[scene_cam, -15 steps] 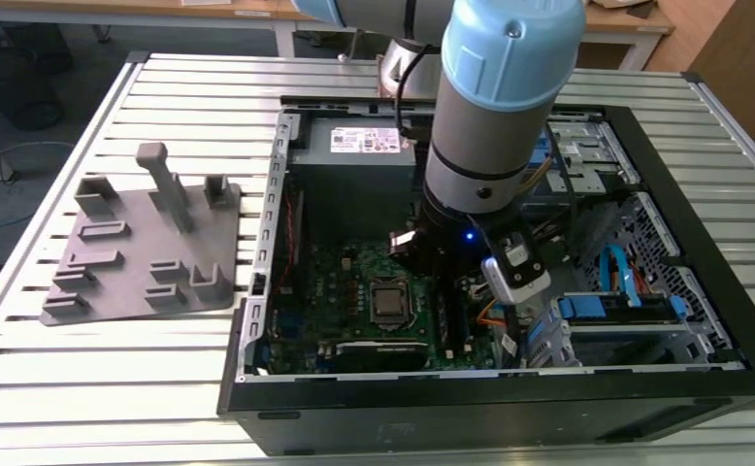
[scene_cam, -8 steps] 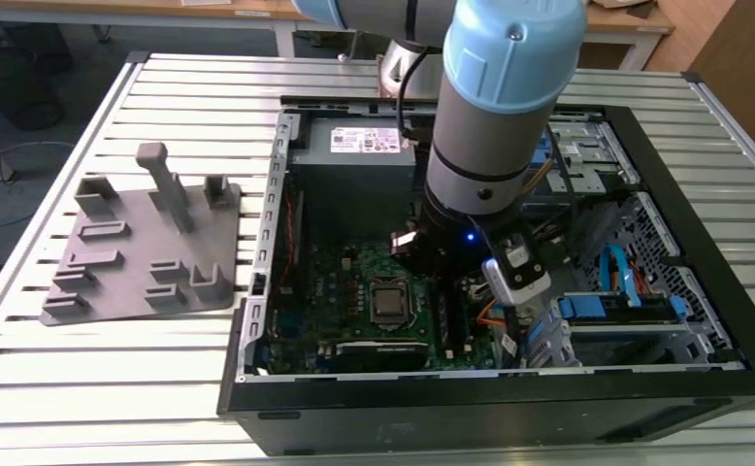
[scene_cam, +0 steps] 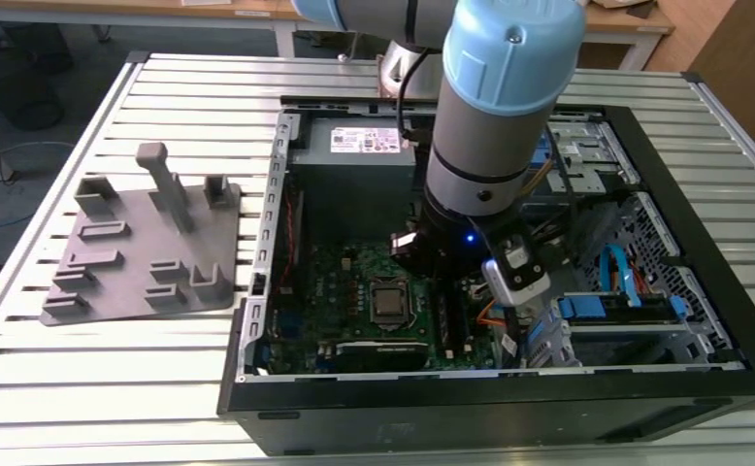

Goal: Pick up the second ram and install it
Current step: 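Insert the second ram into the second slot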

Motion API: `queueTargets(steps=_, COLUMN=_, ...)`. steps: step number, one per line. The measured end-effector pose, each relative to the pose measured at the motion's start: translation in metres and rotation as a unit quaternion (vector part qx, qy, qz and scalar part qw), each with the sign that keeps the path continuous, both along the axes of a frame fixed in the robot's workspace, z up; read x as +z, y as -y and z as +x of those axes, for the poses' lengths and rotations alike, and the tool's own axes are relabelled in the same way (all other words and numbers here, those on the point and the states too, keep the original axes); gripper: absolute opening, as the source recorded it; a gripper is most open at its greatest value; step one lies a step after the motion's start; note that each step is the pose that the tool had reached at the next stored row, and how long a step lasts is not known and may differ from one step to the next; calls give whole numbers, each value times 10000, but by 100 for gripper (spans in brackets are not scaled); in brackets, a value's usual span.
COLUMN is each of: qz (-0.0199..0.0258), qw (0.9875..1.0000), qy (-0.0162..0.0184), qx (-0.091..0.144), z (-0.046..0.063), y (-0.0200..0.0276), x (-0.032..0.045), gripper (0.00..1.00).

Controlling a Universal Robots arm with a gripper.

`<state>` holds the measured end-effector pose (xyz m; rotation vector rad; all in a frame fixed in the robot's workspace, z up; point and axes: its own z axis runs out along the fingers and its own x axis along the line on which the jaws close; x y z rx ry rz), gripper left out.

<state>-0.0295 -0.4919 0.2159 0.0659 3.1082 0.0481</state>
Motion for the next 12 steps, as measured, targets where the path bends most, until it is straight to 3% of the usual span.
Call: queueTargets(steps=12, qz=-2, qw=10000, qy=-1, qx=29, z=0, y=-42, x=-28, gripper=14)
